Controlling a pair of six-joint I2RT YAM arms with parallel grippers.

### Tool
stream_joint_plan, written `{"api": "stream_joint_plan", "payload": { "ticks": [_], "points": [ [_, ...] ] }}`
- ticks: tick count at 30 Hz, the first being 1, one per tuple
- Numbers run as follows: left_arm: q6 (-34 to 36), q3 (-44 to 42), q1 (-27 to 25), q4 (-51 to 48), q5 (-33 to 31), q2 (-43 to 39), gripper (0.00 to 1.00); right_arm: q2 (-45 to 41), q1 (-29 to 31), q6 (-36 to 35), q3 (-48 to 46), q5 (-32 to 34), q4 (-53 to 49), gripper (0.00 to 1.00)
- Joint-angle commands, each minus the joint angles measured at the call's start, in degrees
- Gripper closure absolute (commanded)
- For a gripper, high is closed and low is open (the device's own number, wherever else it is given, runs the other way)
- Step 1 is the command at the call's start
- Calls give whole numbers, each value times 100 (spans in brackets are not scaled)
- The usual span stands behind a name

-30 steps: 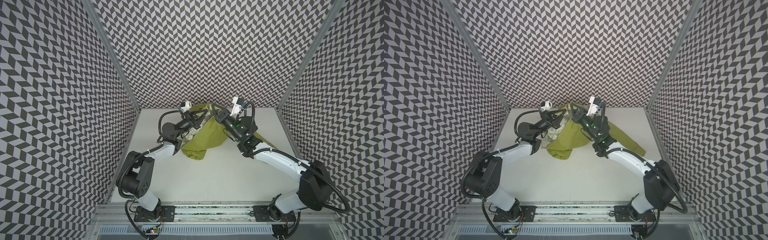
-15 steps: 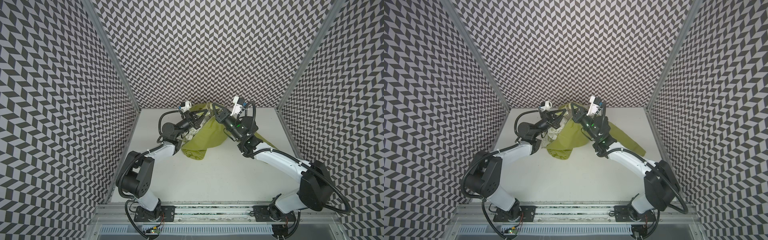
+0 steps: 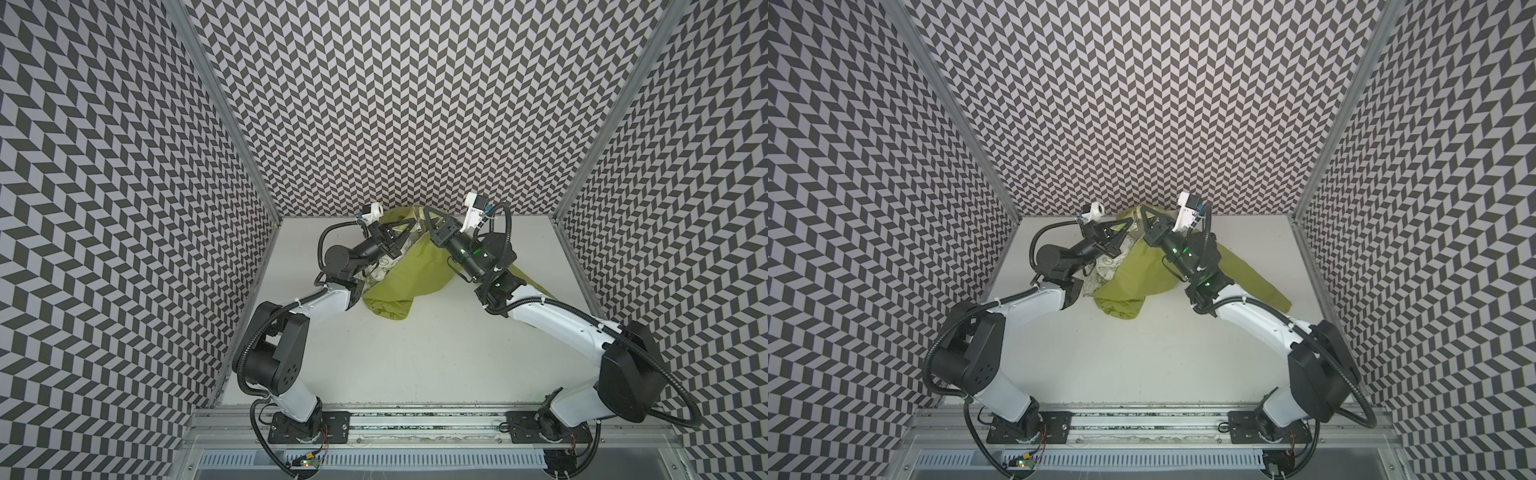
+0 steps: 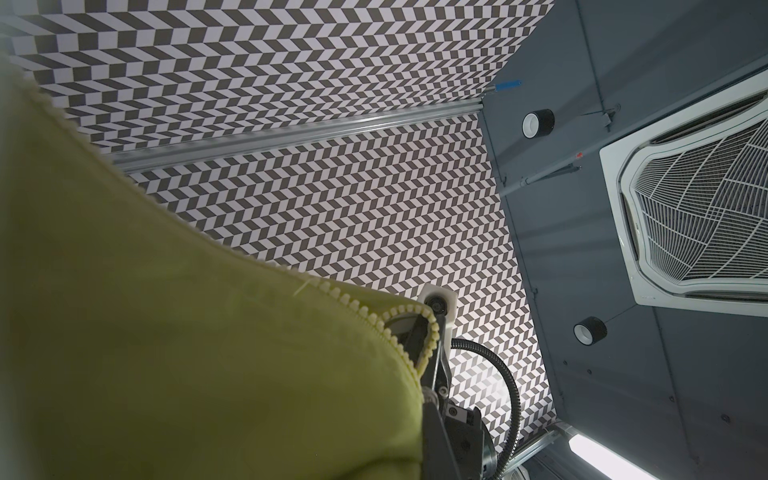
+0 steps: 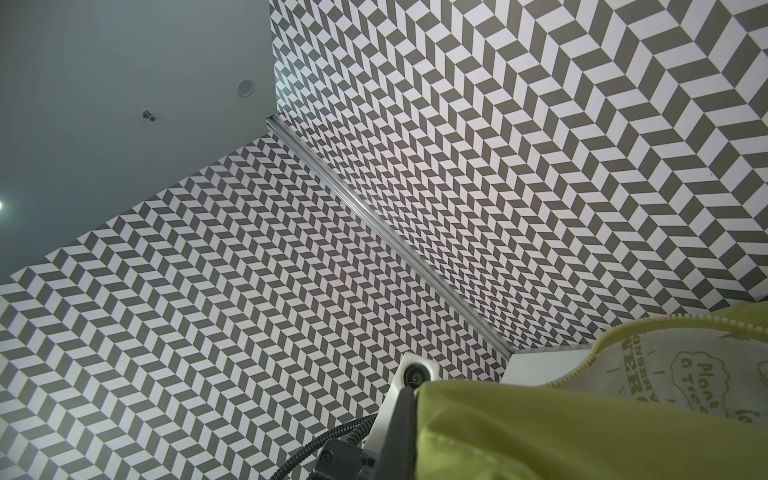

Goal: Zip up the jacket

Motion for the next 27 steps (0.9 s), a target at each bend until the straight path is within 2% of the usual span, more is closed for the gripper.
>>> {"api": "stream_joint_plan", "payload": {
  "ticks": [1, 27],
  "points": [
    [-66, 55, -50, 361, 11, 25, 100, -179, 86, -59, 116, -132, 584, 100],
    [101, 204, -58, 356, -107, -32, 100, -397, 180, -8, -251, -106, 580, 100]
  ]
}}
